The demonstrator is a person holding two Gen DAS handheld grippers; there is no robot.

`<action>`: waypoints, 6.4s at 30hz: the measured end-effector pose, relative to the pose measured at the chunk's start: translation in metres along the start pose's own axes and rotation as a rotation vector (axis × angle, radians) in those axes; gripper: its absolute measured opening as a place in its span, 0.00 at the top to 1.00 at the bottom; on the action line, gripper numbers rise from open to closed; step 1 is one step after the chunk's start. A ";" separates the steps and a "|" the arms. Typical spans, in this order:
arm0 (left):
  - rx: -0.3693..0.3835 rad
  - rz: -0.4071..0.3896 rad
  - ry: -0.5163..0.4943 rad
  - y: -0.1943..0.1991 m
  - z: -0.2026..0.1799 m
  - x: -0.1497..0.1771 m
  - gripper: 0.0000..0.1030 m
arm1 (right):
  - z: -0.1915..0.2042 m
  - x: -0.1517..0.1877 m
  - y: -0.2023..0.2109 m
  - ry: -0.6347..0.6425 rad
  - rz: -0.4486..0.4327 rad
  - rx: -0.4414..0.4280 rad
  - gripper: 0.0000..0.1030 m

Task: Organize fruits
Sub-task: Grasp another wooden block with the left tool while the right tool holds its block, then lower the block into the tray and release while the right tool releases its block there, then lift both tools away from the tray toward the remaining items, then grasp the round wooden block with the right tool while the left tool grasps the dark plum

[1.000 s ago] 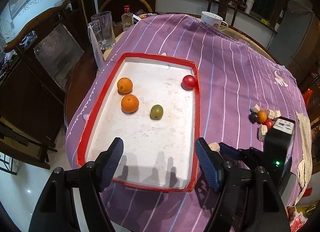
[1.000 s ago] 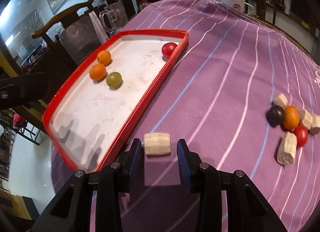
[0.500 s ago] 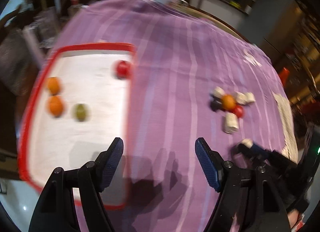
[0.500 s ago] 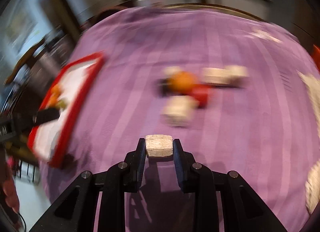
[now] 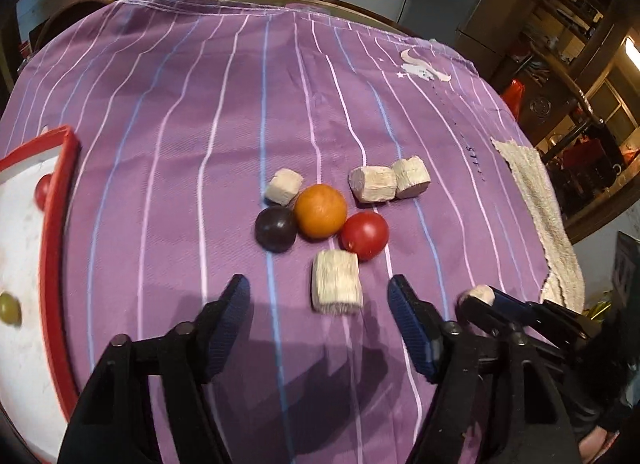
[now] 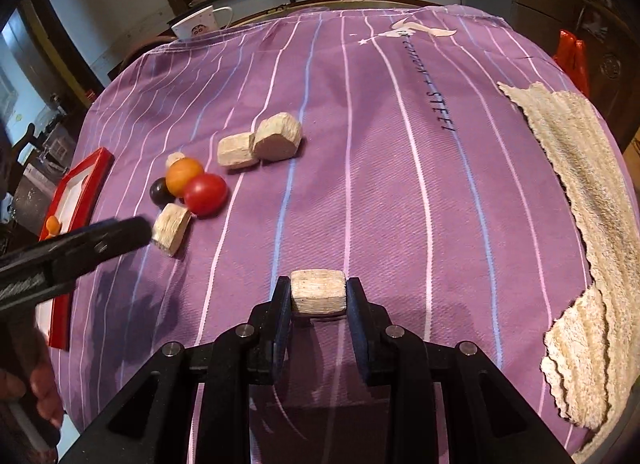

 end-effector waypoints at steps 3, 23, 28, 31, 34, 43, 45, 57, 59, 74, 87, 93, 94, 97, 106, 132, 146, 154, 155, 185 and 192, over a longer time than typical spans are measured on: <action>0.004 0.030 -0.005 -0.013 -0.001 0.003 0.56 | -0.001 0.000 -0.002 0.018 0.001 -0.002 0.71; -0.028 -0.097 0.147 0.069 0.085 0.018 0.73 | 0.064 -0.012 0.008 0.077 -0.016 -0.060 0.72; -0.137 -0.136 0.281 0.110 0.169 0.035 0.73 | 0.131 -0.016 0.008 0.149 -0.029 -0.143 0.72; -0.211 -0.134 0.348 0.128 0.215 0.052 0.73 | 0.179 -0.015 0.006 0.205 -0.031 -0.206 0.72; -0.274 -0.107 0.400 0.137 0.253 0.068 0.73 | 0.226 -0.014 0.001 0.262 -0.026 -0.265 0.72; -0.289 -0.078 0.430 0.128 0.295 0.083 0.73 | 0.334 0.001 -0.039 0.418 0.035 -0.303 0.72; -0.281 -0.080 0.434 0.125 0.297 0.080 0.73 | 0.348 0.005 -0.047 0.436 0.045 -0.291 0.71; -0.226 -0.141 0.455 0.143 0.300 0.075 0.49 | 0.367 0.000 -0.056 0.461 0.066 -0.247 0.70; -0.240 -0.158 0.452 0.154 0.298 0.072 0.48 | 0.362 -0.003 -0.046 0.442 0.047 -0.246 0.70; -0.368 -0.260 0.327 0.228 0.231 0.057 0.28 | 0.286 0.000 0.012 0.257 -0.030 -0.142 0.70; -0.447 -0.335 0.279 0.272 0.196 0.076 0.23 | 0.305 0.018 0.042 0.313 -0.077 -0.178 0.70; -0.481 -0.351 0.307 0.282 0.202 0.083 0.23 | 0.314 0.023 0.047 0.348 -0.078 -0.191 0.70; -0.483 -0.351 0.311 0.283 0.203 0.084 0.23 | 0.314 0.023 0.048 0.349 -0.078 -0.191 0.70; -0.485 -0.349 0.315 0.283 0.203 0.085 0.23 | 0.313 0.025 0.049 0.349 -0.076 -0.188 0.70; -0.479 -0.333 0.277 0.272 0.193 0.082 0.23 | 0.298 0.026 0.047 0.309 -0.064 -0.164 0.70; -0.353 -0.138 0.221 0.165 0.134 0.054 0.23 | 0.198 0.026 0.016 0.174 0.041 -0.088 0.69; -0.165 -0.037 0.167 0.068 0.050 0.030 0.23 | 0.047 -0.006 0.009 -0.034 0.028 -0.025 0.69; -0.137 -0.006 0.142 0.024 0.033 0.015 0.23 | 0.011 -0.048 -0.010 -0.042 -0.001 -0.062 0.69; -0.122 -0.011 0.153 0.021 0.034 0.011 0.23 | 0.009 -0.055 -0.013 -0.040 -0.009 -0.076 0.69; -0.005 -0.045 0.298 -0.003 0.095 -0.033 0.70 | -0.029 -0.079 -0.035 -0.160 0.025 -0.215 0.64; 0.035 -0.057 0.258 0.006 0.081 -0.014 0.61 | -0.028 -0.067 -0.022 -0.073 -0.002 -0.154 0.63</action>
Point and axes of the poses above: each gripper's, at about its wrist camera, not at the fingertips, and y roughly against the way its jaws point, z to its left, x to its underside, the point moved 3 cm from there along -y, roughly the way its jaws point, and after that the axes turned 3 degrees about -z, right-handed, at the moved point
